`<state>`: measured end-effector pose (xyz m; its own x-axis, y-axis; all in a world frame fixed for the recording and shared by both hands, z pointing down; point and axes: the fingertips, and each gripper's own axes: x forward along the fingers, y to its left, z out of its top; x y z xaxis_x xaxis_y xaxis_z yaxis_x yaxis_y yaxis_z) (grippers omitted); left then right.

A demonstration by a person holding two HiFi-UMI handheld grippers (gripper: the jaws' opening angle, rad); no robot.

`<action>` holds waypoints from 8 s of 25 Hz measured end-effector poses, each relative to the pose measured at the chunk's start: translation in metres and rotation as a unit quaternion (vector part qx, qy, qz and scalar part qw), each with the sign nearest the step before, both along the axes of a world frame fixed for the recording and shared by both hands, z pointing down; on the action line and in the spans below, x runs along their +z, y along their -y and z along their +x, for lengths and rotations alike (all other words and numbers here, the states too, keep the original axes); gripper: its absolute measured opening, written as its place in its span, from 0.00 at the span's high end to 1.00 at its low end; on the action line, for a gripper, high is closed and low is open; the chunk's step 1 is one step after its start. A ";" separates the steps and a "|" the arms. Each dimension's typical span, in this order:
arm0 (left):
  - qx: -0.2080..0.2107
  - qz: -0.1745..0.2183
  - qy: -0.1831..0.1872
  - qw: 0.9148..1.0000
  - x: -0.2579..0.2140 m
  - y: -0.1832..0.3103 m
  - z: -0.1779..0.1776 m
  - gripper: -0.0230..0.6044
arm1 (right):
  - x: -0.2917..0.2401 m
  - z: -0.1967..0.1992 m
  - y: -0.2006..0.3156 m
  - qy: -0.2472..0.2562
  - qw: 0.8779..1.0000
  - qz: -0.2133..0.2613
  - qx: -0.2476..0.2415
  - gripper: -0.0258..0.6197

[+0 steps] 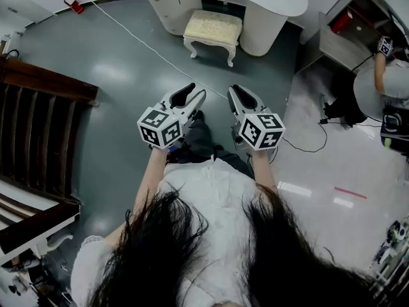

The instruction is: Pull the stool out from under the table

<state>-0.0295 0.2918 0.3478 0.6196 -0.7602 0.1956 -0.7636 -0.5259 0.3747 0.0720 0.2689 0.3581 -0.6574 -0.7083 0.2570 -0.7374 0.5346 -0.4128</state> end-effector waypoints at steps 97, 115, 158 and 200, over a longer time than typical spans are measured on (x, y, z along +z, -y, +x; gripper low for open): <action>0.019 -0.299 -0.013 0.954 0.538 0.566 -0.186 0.37 | 0.525 0.003 0.493 0.050 0.944 -0.325 -0.024 0.53; 0.028 -0.366 0.006 0.930 0.546 0.561 -0.186 0.37 | 0.532 0.008 0.484 0.042 0.926 -0.374 0.023 0.56; 0.010 -0.357 0.039 0.933 0.359 0.578 -0.139 0.37 | 0.365 -0.008 0.507 -0.027 0.928 -0.372 0.004 0.56; 0.124 -0.194 -0.010 0.973 0.021 0.444 -0.018 0.40 | 0.027 -0.025 0.428 0.018 0.984 -0.179 0.002 0.75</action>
